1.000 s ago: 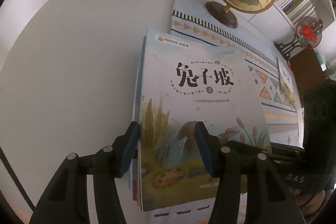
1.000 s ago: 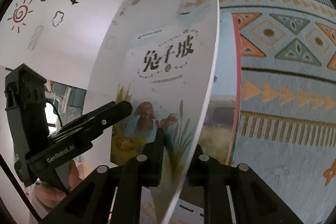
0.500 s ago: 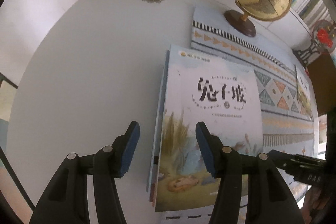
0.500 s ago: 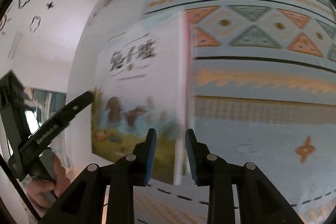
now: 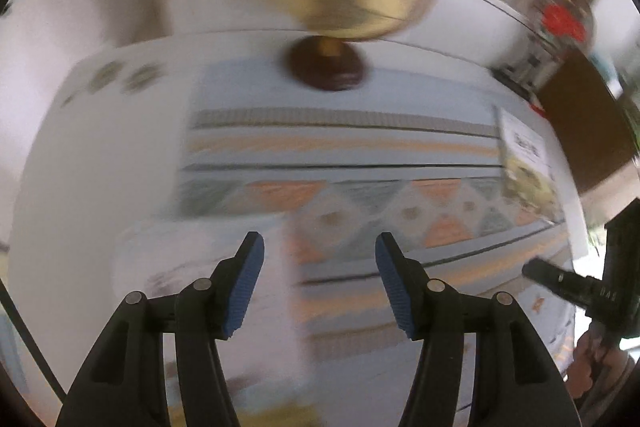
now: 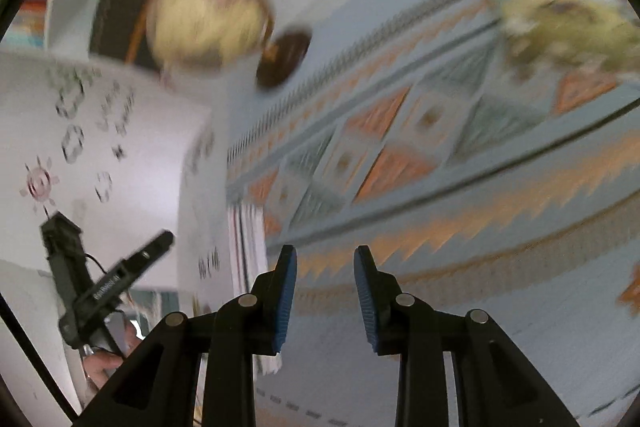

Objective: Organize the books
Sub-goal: 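Move the right tool to the last white rabbit-slope book and grip it, then lift the last white rabbit-slope book upright with the right tool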

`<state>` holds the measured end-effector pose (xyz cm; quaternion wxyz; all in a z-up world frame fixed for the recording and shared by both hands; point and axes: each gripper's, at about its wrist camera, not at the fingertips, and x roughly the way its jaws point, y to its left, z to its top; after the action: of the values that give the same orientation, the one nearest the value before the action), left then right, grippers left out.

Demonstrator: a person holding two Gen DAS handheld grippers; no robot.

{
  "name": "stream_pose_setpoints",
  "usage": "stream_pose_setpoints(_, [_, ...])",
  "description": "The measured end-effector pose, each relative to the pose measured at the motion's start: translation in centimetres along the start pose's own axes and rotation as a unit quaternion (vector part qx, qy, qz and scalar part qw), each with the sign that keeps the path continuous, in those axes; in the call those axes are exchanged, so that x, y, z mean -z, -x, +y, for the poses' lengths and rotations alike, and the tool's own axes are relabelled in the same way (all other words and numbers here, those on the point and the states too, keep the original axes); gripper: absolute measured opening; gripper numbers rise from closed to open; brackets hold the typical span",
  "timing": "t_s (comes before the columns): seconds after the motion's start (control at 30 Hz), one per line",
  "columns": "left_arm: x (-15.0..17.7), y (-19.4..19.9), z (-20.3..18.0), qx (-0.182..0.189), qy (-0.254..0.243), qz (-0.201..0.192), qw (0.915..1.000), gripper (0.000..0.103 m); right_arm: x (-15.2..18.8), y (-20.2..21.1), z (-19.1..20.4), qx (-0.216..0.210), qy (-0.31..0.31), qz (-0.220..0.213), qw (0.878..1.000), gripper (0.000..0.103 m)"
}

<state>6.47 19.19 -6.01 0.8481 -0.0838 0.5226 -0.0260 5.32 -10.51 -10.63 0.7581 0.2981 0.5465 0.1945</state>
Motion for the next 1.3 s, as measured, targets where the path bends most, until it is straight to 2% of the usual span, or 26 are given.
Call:
stream_pose_setpoints(0.2, [-4.3, -6.6, -13.3, 0.064, -0.078, 0.035, 0.9943, 0.058, -4.9, 8.0, -9.2, 0.023, -0.042, -0.105, 0.993, 0.029])
stream_pose_setpoints(0.37, [-6.2, -12.9, -22.3, 0.113, -0.104, 0.067, 0.9858, 0.058, -9.1, 11.9, -17.4, 0.048, -0.092, -0.173, 0.979, 0.03])
stream_pose_setpoints(0.43, [-6.5, -15.8, -25.5, 0.123, -0.109, 0.081, 0.9831, 0.058, -10.5, 12.4, -19.8, 0.057, -0.101, -0.187, 0.975, 0.03])
stream_pose_setpoints(0.53, [-6.8, -18.6, -28.5, 0.129, -0.116, 0.086, 0.9811, 0.058, -12.3, 11.8, -22.1, 0.061, -0.102, -0.181, 0.976, 0.03])
stream_pose_setpoints(0.67, [-6.9, -20.7, -30.1, 0.119, -0.12, 0.102, 0.9803, 0.058, -13.8, 9.8, -22.1, 0.079, -0.064, -0.162, 0.982, 0.03])
stream_pose_setpoints(0.7, [-6.8, -20.7, -30.4, 0.121, -0.12, 0.096, 0.9807, 0.064, -14.1, 9.2, -22.0, 0.086, -0.058, -0.153, 0.983, 0.03])
stream_pose_setpoints(0.77, [-6.6, -20.7, -31.2, 0.133, -0.118, 0.111, 0.9777, 0.066, -14.4, 8.4, -22.4, 0.095, -0.06, -0.148, 0.983, 0.031])
stream_pose_setpoints(0.8, [-6.5, -20.6, -31.5, 0.13, -0.126, 0.108, 0.9776, 0.068, -14.3, 8.5, -22.5, 0.092, -0.065, -0.163, 0.98, 0.039])
stream_pose_setpoints(0.87, [-6.0, -20.3, -32.0, 0.118, -0.148, 0.105, 0.9763, 0.069, -14.1, 8.5, -23.0, 0.073, -0.078, -0.171, 0.98, 0.046])
stream_pose_setpoints(0.93, [-5.5, -19.9, -32.2, 0.111, -0.168, 0.107, 0.9737, 0.069, -14.2, 8.3, -22.4, 0.085, -0.061, -0.165, 0.981, 0.05])
stream_pose_setpoints(1.0, [-5.2, -19.4, -31.5, 0.118, -0.163, 0.114, 0.9729, 0.069, -14.4, 8.1, -21.7, 0.099, -0.035, -0.149, 0.983, 0.052])
stream_pose_setpoints(1.13, [-3.8, -16.8, -28.3, 0.147, -0.127, 0.115, 0.9743, 0.069, -13.1, 8.5, -21.1, 0.039, -0.033, -0.129, 0.99, 0.053])
stream_pose_setpoints(1.23, [-1.2, -14.2, -25.7, 0.159, -0.111, 0.115, 0.9742, 0.069, -11.1, 8.5, -19.3, -0.002, -0.015, -0.106, 0.994, 0.053])
stream_pose_setpoints(1.3, [0.7, -12.7, -23.9, 0.172, -0.095, 0.121, 0.973, 0.069, -9.0, 7.9, -17.5, -0.048, -0.002, -0.082, 0.995, 0.052])
